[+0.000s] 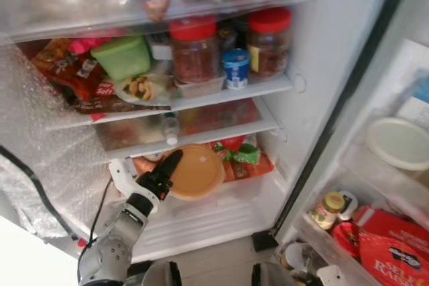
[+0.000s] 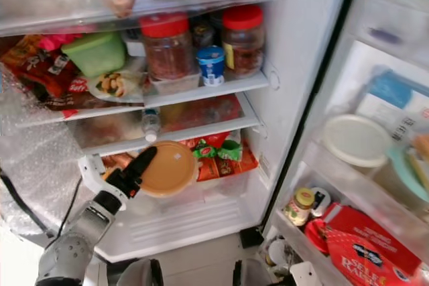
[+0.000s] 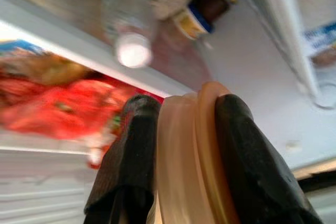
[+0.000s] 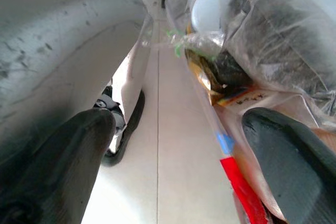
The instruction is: Restocking fridge
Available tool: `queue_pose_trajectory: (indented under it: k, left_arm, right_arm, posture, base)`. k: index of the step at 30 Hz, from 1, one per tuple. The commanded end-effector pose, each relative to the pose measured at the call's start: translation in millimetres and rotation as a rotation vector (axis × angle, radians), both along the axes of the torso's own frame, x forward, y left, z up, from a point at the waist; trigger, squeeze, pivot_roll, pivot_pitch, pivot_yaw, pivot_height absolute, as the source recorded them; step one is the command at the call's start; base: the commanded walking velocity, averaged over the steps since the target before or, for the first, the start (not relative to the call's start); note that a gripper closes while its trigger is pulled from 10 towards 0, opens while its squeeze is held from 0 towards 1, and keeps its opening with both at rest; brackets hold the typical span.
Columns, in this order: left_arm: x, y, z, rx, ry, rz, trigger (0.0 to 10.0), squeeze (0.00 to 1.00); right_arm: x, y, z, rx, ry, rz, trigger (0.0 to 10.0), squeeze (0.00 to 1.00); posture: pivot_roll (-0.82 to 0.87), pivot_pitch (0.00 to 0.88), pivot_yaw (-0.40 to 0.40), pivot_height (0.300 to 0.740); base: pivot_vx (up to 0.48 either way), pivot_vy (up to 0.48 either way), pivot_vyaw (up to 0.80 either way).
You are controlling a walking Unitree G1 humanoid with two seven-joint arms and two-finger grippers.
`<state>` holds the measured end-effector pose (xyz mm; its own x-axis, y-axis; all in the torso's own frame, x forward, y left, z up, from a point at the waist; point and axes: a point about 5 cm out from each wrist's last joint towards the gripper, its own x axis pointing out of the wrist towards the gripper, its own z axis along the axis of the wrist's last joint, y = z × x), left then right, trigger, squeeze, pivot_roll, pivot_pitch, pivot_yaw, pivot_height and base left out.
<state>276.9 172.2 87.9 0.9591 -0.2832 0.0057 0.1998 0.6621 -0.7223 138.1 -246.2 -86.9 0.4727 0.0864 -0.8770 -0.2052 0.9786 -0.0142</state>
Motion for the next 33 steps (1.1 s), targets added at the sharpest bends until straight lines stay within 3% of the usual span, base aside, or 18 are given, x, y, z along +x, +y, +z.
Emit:
queue_pose_trajectory:
  k: [1,17,33]
  left_arm:
    - [3.0,-8.7,0,-0.013,-0.004,-0.020,10.0,0.00]
    - [11.7,-8.3,-7,-0.028,0.015,0.003,10.0,0.00]
    - [39.2,1.1,-6,-0.037,0.012,0.058,10.0,0.00]
  right_arm:
    - [2.6,5.0,0,0.018,-0.008,0.011,10.0,0.00]
    - [2.6,4.9,0,0.014,-0.007,0.028,10.0,0.00]
    - [3.1,5.2,0,0.012,-0.006,0.039,10.0,0.00]
  posture:
    - [-0.07,0.062,0.032,0.624]
    - [-0.07,0.064,0.030,0.624]
    - [-0.07,0.057,0.030,0.624]
  base:
    - [0.259,0.000,0.00]
    - [0.255,0.000,0.00]
    - [0.238,0.000,0.00]
